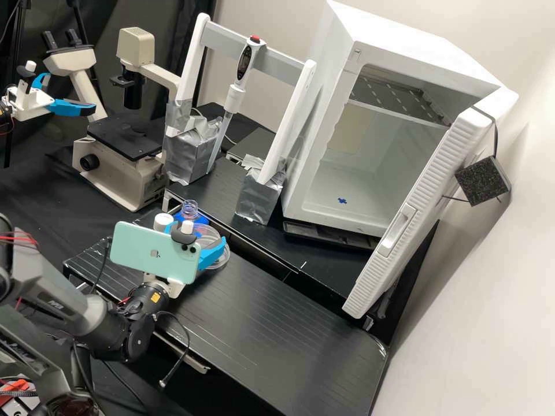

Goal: Close the lid

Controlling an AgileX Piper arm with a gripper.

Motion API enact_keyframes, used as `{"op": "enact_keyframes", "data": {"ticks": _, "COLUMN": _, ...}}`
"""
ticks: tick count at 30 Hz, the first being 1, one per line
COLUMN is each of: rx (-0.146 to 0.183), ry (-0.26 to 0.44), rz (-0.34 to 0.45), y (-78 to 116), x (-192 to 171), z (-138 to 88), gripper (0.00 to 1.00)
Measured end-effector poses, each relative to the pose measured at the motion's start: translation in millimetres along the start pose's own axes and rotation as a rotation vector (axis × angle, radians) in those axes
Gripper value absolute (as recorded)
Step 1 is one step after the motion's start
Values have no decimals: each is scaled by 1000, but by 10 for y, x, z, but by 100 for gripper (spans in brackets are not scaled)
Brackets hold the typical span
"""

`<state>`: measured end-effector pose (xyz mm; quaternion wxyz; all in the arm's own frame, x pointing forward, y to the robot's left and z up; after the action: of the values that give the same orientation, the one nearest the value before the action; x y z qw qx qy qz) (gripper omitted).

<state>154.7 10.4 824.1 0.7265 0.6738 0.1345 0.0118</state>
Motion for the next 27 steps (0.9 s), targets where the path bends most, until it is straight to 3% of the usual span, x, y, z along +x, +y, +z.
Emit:
{"op": "enact_keyframes", "data": {"ticks": 3, "rx": 15, "ry": -4, "rz": 8, "y": 1, "x": 14, "z": 21, "gripper": 0}}
{"op": "enact_keyframes", "data": {"ticks": 17, "rx": 12, "ry": -36, "rz": 40, "y": 53, "x": -32, "z": 78, "gripper": 0}}
{"op": "enact_keyframes", "data": {"ticks": 27, "rx": -16, "ry": -52, "rz": 20, "y": 69, "x": -107, "z": 95, "gripper": 0}}
